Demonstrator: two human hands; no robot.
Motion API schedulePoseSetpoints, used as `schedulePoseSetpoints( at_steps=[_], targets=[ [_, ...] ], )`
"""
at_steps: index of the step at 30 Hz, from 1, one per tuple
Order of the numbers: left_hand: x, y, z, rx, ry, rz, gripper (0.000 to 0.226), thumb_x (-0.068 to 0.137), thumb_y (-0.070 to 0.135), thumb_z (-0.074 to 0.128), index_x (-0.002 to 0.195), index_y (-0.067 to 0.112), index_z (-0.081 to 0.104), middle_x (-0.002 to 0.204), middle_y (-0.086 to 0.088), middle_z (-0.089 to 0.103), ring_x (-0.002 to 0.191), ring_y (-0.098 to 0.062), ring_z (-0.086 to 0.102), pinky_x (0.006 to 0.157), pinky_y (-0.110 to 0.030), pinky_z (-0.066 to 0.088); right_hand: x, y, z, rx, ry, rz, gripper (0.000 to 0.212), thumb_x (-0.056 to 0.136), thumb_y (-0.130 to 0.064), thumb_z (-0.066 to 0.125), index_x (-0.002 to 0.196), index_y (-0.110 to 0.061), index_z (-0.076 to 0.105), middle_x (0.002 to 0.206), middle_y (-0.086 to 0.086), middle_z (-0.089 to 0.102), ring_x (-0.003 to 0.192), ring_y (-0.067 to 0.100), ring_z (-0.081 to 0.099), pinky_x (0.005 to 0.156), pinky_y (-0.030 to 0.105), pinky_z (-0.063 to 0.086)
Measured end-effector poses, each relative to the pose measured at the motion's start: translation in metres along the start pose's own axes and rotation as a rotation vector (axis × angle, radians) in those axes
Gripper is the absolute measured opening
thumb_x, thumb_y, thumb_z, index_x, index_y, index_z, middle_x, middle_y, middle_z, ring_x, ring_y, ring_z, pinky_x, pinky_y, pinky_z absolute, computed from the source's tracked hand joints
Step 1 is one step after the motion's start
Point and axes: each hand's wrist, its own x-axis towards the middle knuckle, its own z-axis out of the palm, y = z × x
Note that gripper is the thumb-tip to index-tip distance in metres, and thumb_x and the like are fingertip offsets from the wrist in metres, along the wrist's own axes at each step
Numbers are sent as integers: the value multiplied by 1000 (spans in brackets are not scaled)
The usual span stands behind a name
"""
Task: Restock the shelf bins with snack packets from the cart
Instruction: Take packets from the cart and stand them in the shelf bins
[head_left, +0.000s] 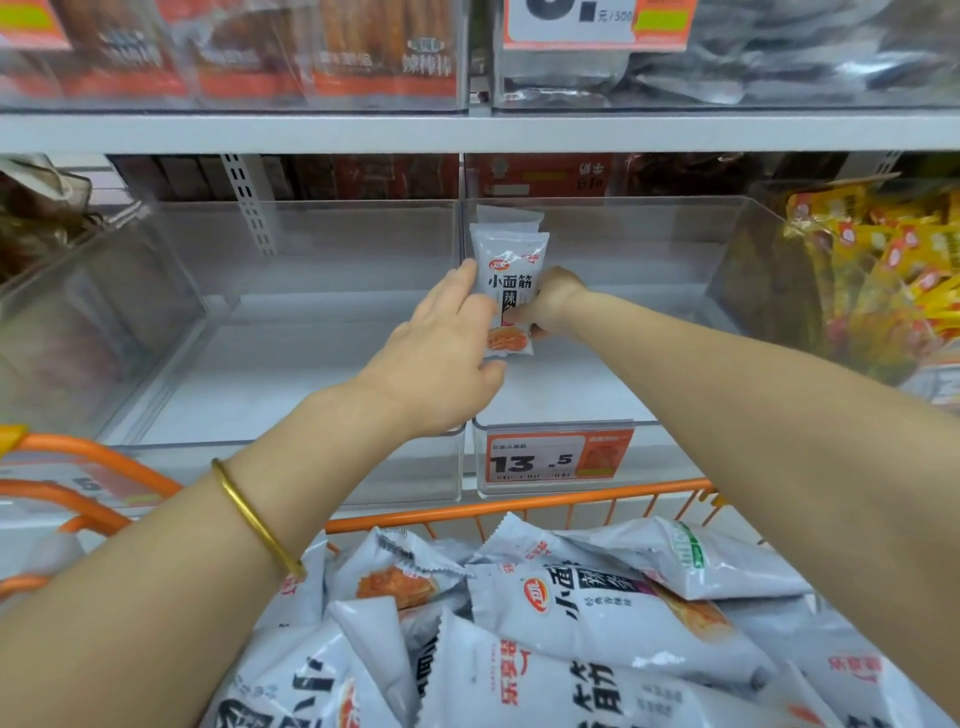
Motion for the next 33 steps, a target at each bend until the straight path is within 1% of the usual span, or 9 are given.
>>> schedulePoseSetpoints(
  at_steps=[5,8,11,14,17,20,24,28,33],
  targets=[
    [-1,4,-8,27,-35,-23,55,94,31,49,144,18,27,158,-1,-9,145,-16,-4,115,-37,15,-45,-9,-27,-84,46,-66,29,89,-16,64,67,-11,45,70,1,50,84,23,58,82,37,55],
    [-9,19,-19,3,6,3,51,94,32,50,140,18,34,158,-1,0,144,-18,1,114,-38,15,-102,-9,-56,8,44,-219,8,86,-8,66,87,-5,59,73,-1,55,76,21,63,70,35,58],
    [-16,31,-28,-5,41,54,47,93,32,51,137,18,40,153,1,16,141,-19,11,112,-37,17,-171,3,-84,74,-228,-305,10,84,-18,68,89,-10,67,73,-2,68,70,9,67,65,26,59],
    [-21,39,-31,2,20,93,37,92,30,52,127,19,49,140,-1,35,133,-23,27,109,-36,24,-218,19,-91,-180,-461,-320,25,77,-37,71,98,-22,70,81,-14,70,77,-2,65,75,16,53],
    [-29,49,-31,-51,-16,110,26,91,27,54,115,18,58,115,2,47,110,-13,45,91,-25,35,-229,30,-73,-440,-429,-388,44,72,-44,75,111,-26,64,87,-20,60,83,-1,57,72,8,41],
    [-38,58,-32,-193,-101,101,17,90,28,58,104,21,63,109,7,61,97,-9,57,85,-26,44,-230,39,-61,-542,-352,-479,43,75,-39,75,108,-14,64,89,0,61,79,15,54,67,21,38],
    [-50,66,-38,-450,-220,83,24,90,36,55,100,17,66,101,3,68,95,-11,63,86,-29,52,-226,44,-77,-297,-252,-442,31,84,-32,67,84,-3,57,71,6,52,65,17,48,59,25,37],
    [-52,72,-38,-537,-178,110,11,88,29,60,91,20,65,95,0,69,85,-10,62,78,-30,53,-222,45,-91,128,-311,-342,25,92,-19,57,111,-5,63,104,9,71,94,21,69,86,36,56],
    [-41,67,-38,-627,-27,53,13,89,14,61,76,17,61,79,-3,66,68,-9,56,59,-21,51,-211,43,-87,411,-273,-319,17,95,-16,51,100,-7,65,94,3,74,84,18,70,78,30,56]
  ],
)
